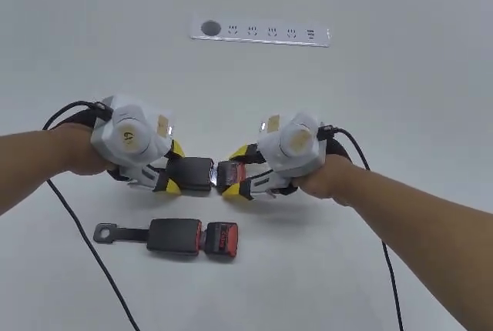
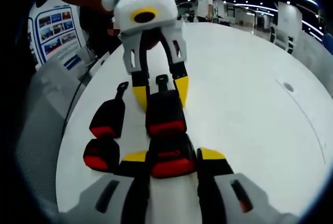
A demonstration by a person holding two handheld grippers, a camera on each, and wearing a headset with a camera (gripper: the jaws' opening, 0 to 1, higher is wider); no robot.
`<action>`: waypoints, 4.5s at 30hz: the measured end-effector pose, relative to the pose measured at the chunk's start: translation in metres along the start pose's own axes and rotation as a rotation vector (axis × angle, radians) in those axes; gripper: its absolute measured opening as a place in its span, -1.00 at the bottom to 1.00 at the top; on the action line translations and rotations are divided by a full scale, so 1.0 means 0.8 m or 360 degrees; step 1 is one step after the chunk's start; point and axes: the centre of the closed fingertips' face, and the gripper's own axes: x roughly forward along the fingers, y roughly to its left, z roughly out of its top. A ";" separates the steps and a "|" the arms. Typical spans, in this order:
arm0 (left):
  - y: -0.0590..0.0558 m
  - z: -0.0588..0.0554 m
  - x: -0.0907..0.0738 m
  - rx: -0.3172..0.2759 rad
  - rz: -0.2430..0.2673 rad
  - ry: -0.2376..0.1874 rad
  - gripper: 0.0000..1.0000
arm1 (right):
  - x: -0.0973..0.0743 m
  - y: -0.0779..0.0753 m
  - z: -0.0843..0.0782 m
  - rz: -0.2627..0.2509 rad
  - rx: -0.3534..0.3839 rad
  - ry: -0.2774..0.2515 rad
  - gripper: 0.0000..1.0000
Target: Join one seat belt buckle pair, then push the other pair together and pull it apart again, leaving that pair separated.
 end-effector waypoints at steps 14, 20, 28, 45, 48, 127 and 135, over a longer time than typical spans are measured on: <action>0.001 0.000 0.000 -0.0014 0.0001 -0.0003 -0.35 | 0.000 -0.001 0.001 0.0000 -0.0018 0.0028 -0.30; 0.001 0.000 0.000 -0.0017 0.0001 0.0001 -0.35 | 0.001 -0.002 0.001 -0.0006 -0.0024 0.0037 -0.30; 0.001 0.000 0.000 -0.0032 0.0006 0.0014 -0.35 | 0.001 -0.002 0.000 -0.0021 -0.0036 0.0056 -0.29; 0.002 -0.002 -0.001 -0.0066 0.0012 0.0013 -0.35 | -0.016 -0.006 -0.017 -0.0024 -0.0019 0.0041 -0.28; 0.002 -0.002 -0.001 -0.0080 0.0016 0.0007 -0.34 | -0.021 -0.007 -0.021 -0.0012 -0.0029 0.0039 -0.28; 0.021 0.012 -0.100 -0.0927 0.0614 -0.0346 0.63 | -0.205 -0.043 -0.109 -0.0865 0.0508 -0.0242 0.59; -0.007 0.000 -0.146 -0.1177 0.0836 -0.0559 0.91 | -0.207 -0.010 -0.079 -0.1027 0.0575 -0.0353 0.80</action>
